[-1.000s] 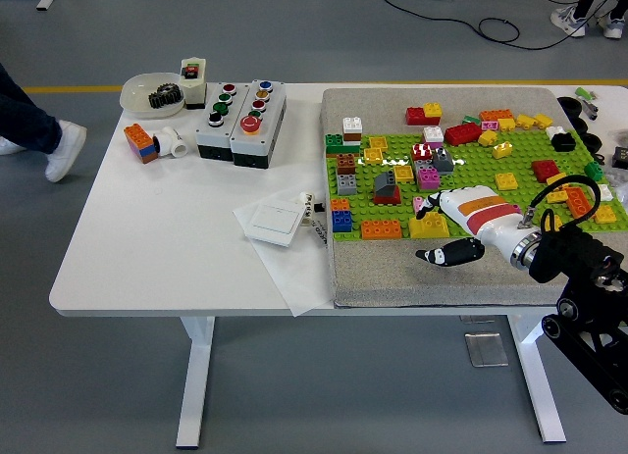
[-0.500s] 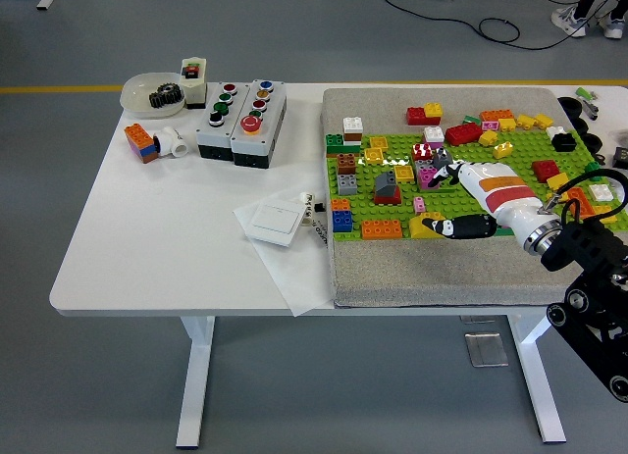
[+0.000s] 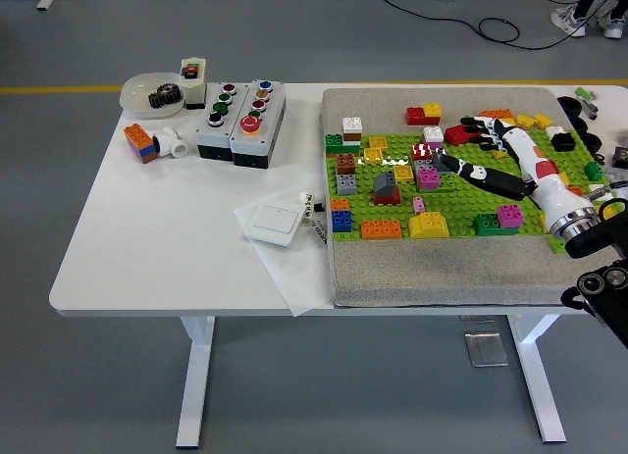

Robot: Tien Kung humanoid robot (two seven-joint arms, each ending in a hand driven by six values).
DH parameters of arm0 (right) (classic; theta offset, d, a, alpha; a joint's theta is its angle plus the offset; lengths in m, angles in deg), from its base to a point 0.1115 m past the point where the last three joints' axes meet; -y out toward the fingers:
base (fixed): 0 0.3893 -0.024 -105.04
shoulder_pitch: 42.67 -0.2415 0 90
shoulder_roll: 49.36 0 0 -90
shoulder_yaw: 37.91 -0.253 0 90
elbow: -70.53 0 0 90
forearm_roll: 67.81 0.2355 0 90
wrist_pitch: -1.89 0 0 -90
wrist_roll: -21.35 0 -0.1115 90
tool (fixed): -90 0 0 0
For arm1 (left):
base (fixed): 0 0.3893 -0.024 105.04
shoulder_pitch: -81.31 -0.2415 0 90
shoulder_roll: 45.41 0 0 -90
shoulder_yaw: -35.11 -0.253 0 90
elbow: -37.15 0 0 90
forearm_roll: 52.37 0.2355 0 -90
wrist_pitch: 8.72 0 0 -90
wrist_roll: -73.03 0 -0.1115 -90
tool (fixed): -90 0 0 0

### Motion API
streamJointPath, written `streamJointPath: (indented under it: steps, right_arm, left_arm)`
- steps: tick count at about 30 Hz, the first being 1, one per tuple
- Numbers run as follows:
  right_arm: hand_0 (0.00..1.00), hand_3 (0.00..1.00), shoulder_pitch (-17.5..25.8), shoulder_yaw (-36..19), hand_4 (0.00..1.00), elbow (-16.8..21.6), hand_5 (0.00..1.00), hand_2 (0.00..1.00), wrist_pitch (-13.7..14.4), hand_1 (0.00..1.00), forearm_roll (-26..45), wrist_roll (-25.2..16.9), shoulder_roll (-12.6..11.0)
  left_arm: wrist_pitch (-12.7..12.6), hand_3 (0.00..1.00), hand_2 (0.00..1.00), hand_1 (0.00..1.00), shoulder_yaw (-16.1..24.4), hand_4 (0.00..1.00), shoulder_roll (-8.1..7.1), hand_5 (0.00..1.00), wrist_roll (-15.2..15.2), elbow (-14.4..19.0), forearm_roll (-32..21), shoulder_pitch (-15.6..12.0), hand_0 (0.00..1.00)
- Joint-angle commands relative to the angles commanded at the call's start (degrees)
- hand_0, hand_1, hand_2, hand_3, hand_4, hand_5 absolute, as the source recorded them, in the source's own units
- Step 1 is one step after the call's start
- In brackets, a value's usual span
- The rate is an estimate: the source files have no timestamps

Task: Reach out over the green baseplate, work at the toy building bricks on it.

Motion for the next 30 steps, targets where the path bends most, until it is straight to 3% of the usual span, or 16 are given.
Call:
streamJointPath:
  steps: [3, 4, 21, 30]
  right_arm:
    - [0.854, 0.877, 0.43, -1.1, 0.998, 0.1, 0.896, 0.855, -0.53, 0.824, 7.08, -1.09, 0.06]
    - [0.872, 0.889, 0.62, -1.4, 0.998, 0.16, 0.976, 0.863, -0.71, 0.834, 9.31, -1.53, 0.11]
    - [0.882, 0.888, 3.48, -3.49, 0.998, 1.74, 0.998, 0.866, -3.87, 0.84, 49.67, -4.05, 1.03]
    - [0.884, 0.889, 4.09, -3.91, 0.998, 1.8, 0.998, 0.864, -4.08, 0.841, 51.27, -3.85, 1.27]
  left_arm:
    - [0.06, 0.746, 0.877, 0.874, 0.07, 0.738, 0.06, 0.645, 0.1, -0.03, 0.08, -0.01, 0.863]
    - [0.08, 0.744, 0.878, 0.875, 0.07, 0.738, 0.09, 0.647, 0.11, -0.04, 0.03, -0.06, 0.864]
    - [0.51, 0.743, 0.877, 0.872, 0.85, 0.737, 0.65, 0.647, 0.73, 0.0, 1.19, -1.66, 0.86]
    - [0.62, 0.741, 0.876, 0.871, 1.24, 0.735, 0.82, 0.65, 0.99, 0.06, 1.92, -2.16, 0.861]
